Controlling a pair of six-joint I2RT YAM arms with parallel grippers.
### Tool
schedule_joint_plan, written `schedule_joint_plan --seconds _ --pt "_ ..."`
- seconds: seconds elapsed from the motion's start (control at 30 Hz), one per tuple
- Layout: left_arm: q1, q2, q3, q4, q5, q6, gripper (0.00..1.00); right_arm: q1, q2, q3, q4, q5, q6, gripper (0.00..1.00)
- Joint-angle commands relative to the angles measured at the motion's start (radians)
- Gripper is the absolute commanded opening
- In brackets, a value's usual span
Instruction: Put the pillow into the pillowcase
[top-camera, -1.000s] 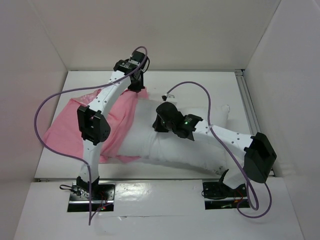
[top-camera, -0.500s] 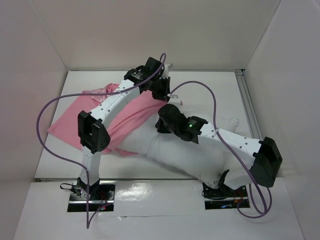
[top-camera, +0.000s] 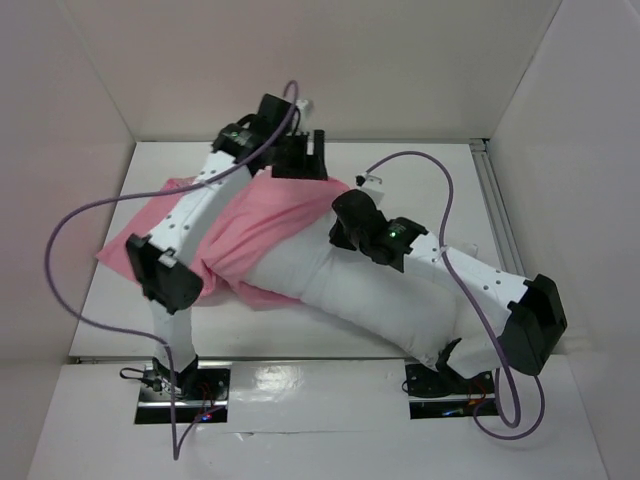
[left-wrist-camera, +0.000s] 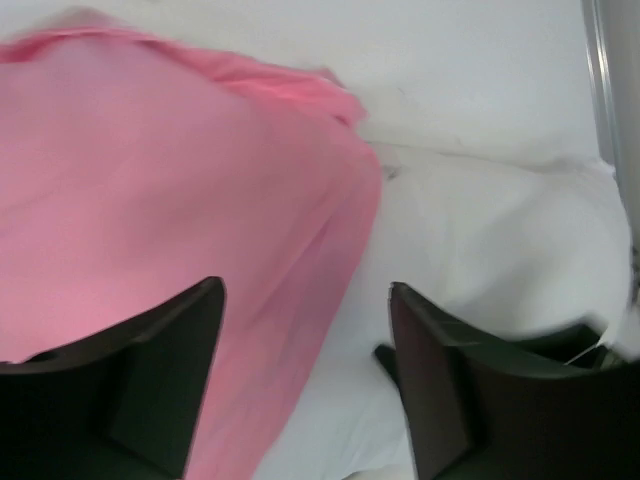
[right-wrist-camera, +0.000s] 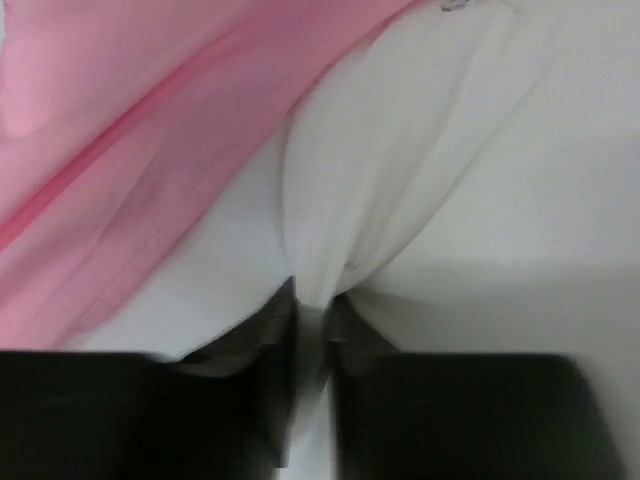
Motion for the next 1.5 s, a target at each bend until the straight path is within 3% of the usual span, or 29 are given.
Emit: schedule_joint_plan --seconds 0.0,0.03,0.1,0.23,0.27,0.3,0.43,0.6,0.7,0.9,1.03,1.13,1.27,1.33,1.4,1.47 --pt "0.024 -0.304 -0.172 -0.027 -0.333 -0.021 0.76 -0.039 -0.001 0.113 -0.03 -0.02 -0.131 0.45" --pt "0.033 -0.361 -0.239 -0.027 -0.367 -0.047 0.6 -0.039 0.025 0.142 -0.044 -0.02 -0.154 0.81" --pt "0.043 -0.522 -0.46 -0.027 -0.419 -0.145 0.52 -0.039 0.05 0.213 -0.083 -0.042 -0.214 1.0" --pt "0.043 -0.827 -0.933 0.016 -0.455 -0.312 0.53 -0.019 0.062 0.297 -0.152 -0.051 -0.286 1.0" --pt "0.043 -0.828 -0.935 0.016 -0.455 -0.349 0.53 -0.01 0.062 0.297 -0.153 -0.051 -0.297 1.0" --pt "0.043 -0.912 -1.05 0.027 -0.455 -0.41 0.6 -0.01 0.062 0.307 -0.171 -0.051 -0.325 1.0" --pt "0.033 -1.071 -1.312 0.134 -0.41 -0.516 0.68 0.031 0.076 0.359 -0.229 -0.061 -0.395 1.0" --pt "0.033 -1.096 -1.534 0.272 -0.476 -0.583 0.64 0.088 0.115 0.391 -0.329 -0.019 -0.424 1.0" --pt "0.033 -1.066 -1.59 0.396 -0.534 -0.553 0.63 0.11 0.102 0.38 -0.35 -0.019 -0.425 1.0" --pt "0.064 -0.963 -1.58 0.472 -0.534 -0.533 0.63 0.156 0.102 0.357 -0.439 0.001 -0.443 1.0" --pt "0.087 -0.932 -1.58 0.513 -0.534 -0.512 0.51 0.201 0.124 0.314 -0.47 0.021 -0.452 1.0" --pt "0.11 -0.899 -1.555 0.513 -0.534 -0.486 0.36 0.225 0.15 0.293 -0.464 0.021 -0.452 1.0" --pt "0.11 -0.889 -1.512 0.504 -0.534 -0.451 0.05 0.225 0.193 0.27 -0.365 -0.029 -0.483 1.0" --pt "0.11 -0.879 -1.502 0.483 -0.534 -0.437 0.0 0.225 0.226 0.27 -0.329 -0.043 -0.492 1.0" --pt "0.11 -0.869 -1.476 0.483 -0.534 -0.417 0.0 0.197 0.259 0.27 -0.282 -0.052 -0.506 0.95" --pt "0.11 -0.869 -1.467 0.472 -0.513 -0.402 0.0 0.168 0.312 0.29 -0.245 -0.086 -0.506 0.56"
